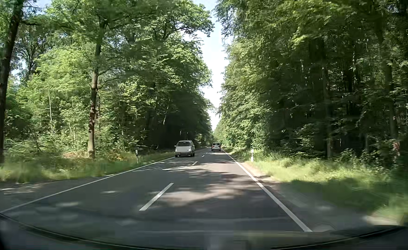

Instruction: Follow the waypoints while adhering to traffic rules and regulations

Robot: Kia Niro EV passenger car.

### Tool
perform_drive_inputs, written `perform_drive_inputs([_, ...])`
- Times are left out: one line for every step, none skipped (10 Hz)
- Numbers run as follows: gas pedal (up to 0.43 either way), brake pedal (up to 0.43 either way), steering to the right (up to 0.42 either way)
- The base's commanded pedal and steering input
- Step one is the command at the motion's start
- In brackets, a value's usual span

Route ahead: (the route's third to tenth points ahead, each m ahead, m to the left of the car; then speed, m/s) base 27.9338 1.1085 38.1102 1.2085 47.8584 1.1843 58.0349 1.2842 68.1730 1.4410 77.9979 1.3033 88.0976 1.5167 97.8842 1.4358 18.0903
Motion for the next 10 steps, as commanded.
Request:
perform_drive_inputs([0.0,0.03,-0.001])
perform_drive_inputs([0.0,0.03,-0.001])
perform_drive_inputs([0.0,0.03,-0.001])
perform_drive_inputs([0.0,0.03,-0.001])
perform_drive_inputs([0.0,0.03,-0.001])
perform_drive_inputs([0.0,0.03,-0.001])
perform_drive_inputs([0.0,0.03,-0.001])
perform_drive_inputs([0.0,0.03,-0.001])
perform_drive_inputs([0.0,0.03,-0.001])
perform_drive_inputs([0.0,0.03,-0.001])
